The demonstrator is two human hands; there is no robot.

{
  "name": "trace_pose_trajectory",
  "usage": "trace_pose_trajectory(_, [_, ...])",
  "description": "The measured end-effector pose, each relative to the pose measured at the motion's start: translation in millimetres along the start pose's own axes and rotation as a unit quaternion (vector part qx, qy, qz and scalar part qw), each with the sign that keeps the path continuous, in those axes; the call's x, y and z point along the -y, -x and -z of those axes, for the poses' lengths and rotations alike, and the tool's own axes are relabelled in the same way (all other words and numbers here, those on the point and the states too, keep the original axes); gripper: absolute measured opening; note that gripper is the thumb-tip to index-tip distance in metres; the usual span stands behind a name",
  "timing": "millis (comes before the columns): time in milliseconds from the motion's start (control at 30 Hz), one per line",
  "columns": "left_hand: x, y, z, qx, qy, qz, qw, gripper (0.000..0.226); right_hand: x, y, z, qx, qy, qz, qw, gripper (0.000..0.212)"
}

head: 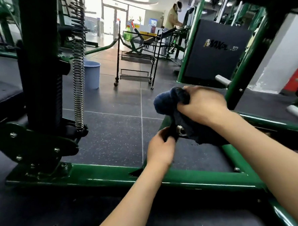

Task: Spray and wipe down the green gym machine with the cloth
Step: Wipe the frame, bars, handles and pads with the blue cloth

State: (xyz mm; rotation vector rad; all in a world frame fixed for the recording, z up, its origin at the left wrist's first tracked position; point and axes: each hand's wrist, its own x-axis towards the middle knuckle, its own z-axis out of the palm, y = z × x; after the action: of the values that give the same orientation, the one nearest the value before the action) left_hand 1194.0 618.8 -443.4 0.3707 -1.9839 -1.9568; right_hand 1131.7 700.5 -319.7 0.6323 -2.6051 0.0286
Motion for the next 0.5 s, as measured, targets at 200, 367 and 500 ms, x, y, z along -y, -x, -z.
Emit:
trace_pose_trajectory(200, [5.1, 6.7, -1.3, -0.007, 0.027, 0.022, 0.999, 0.034, -9.5, 71.8, -34.3, -0.174, -0.021, 0.042, 0.984, 0.048])
trace_pose_trajectory(367, [-1.4, 7.2, 5.0, -0.036, -0.025, 0.03, 0.999, 0.022, -36.9, 88.7, -77.9, -0.243, -0.097, 0.023, 0.965, 0.051])
trace_pose_trajectory(500, [0.5, 11.7, -3.2, -0.017, -0.044, 0.053, 0.998, 0.021, -32.1, 98.1, -99.8, -0.218, -0.199, -0.012, 0.955, 0.051])
